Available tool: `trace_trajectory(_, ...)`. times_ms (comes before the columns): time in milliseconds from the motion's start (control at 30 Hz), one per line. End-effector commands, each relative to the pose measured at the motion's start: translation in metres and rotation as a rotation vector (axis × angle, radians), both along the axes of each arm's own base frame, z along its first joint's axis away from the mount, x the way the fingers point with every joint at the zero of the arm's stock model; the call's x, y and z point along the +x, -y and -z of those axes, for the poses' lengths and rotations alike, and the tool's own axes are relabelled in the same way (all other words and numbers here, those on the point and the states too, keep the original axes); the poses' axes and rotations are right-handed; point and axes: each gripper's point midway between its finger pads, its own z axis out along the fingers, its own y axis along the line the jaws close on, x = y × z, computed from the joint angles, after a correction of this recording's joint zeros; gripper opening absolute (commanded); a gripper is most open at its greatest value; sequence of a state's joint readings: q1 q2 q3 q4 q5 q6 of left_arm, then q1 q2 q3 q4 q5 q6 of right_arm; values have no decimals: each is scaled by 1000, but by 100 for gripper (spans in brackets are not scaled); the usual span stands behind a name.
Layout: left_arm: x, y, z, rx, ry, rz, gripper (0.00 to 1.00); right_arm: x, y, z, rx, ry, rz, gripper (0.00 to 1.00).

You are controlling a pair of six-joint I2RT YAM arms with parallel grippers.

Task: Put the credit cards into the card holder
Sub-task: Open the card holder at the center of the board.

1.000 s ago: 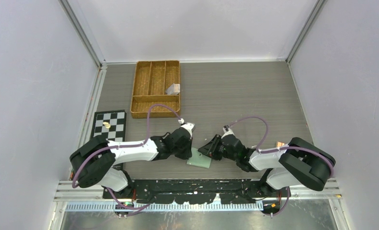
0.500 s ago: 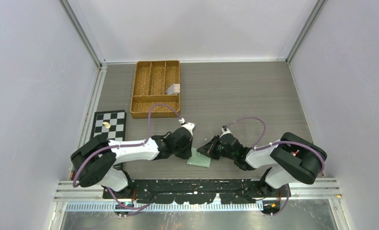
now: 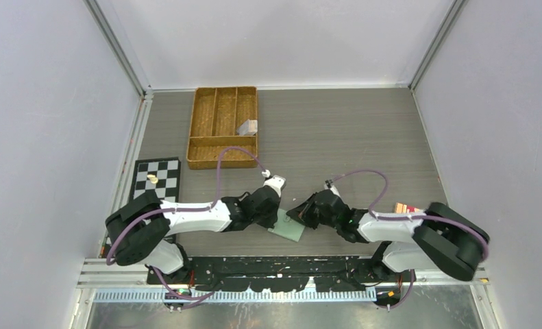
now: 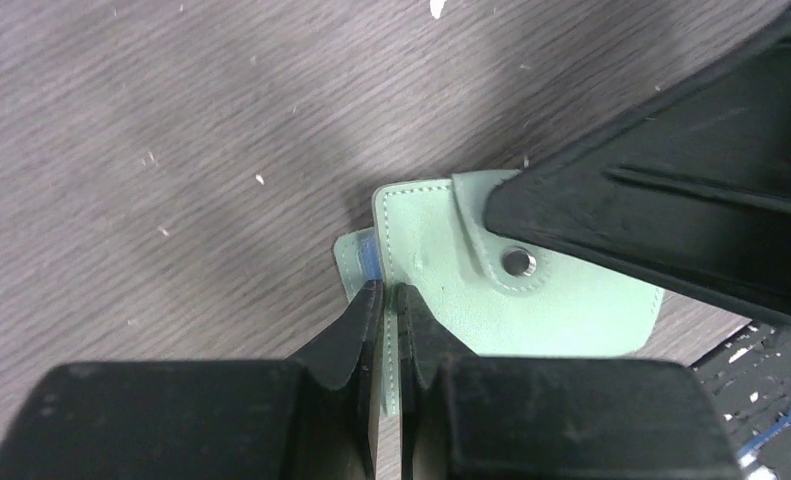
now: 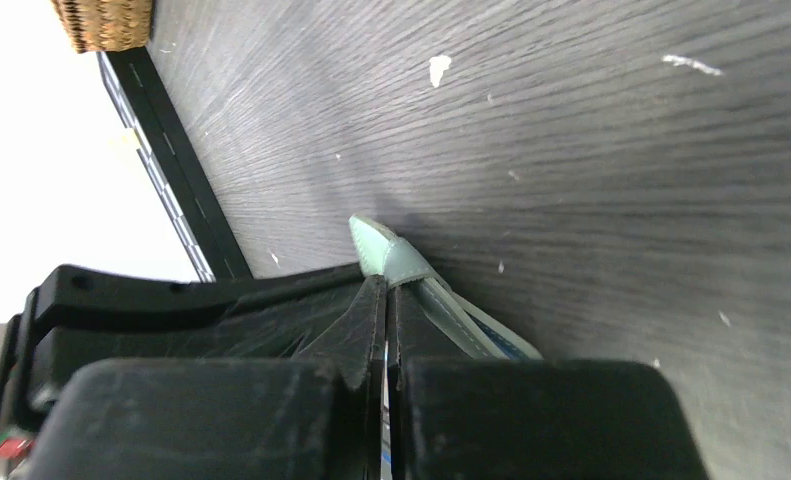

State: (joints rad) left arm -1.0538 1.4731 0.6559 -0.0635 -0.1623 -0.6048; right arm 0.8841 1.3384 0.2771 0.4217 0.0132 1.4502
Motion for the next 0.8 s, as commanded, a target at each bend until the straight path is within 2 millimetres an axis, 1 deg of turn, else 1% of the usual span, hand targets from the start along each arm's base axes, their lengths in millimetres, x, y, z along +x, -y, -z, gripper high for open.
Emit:
trace_trajectory(0,11,-40,28,230,59,5,0,12,7,-41,-18,118,42,0)
trace_trajectory(67,22,-33,21,216,86,25,0,17,20,-52,-51,168,80,1)
trace_trajectory(100,27,-28,18,203,100,38,0,18,27,-55,-75,185,94,2)
trace_trajectory(167,38,-15,12,173,130,74,0,19,42,-61,-111,216,126,11)
trace_trajectory(200,44,-9,9,164,145,89,0,19,51,-59,-148,216,144,14)
trace_trajectory(333,66,7,6,198,189,151,1,21,75,-65,-197,260,205,34)
trace_trajectory(433,82,11,-3,245,220,160,15,24,91,-67,-249,290,250,45)
trace_trajectory(467,85,11,-6,257,228,161,19,25,95,-67,-270,302,251,47)
trace_trajectory(500,87,12,-11,262,235,162,25,25,97,-67,-293,314,242,47)
trace_trajectory(533,89,13,-18,256,245,159,31,25,98,-69,-308,325,227,50)
trace_trajectory(633,89,13,-34,225,256,130,43,22,92,-68,-336,345,156,56)
trace_trajectory(700,85,9,-42,199,234,85,48,19,86,-64,-337,341,102,62)
trace_trajectory(767,78,9,-46,152,196,45,51,15,77,-58,-318,335,49,64)
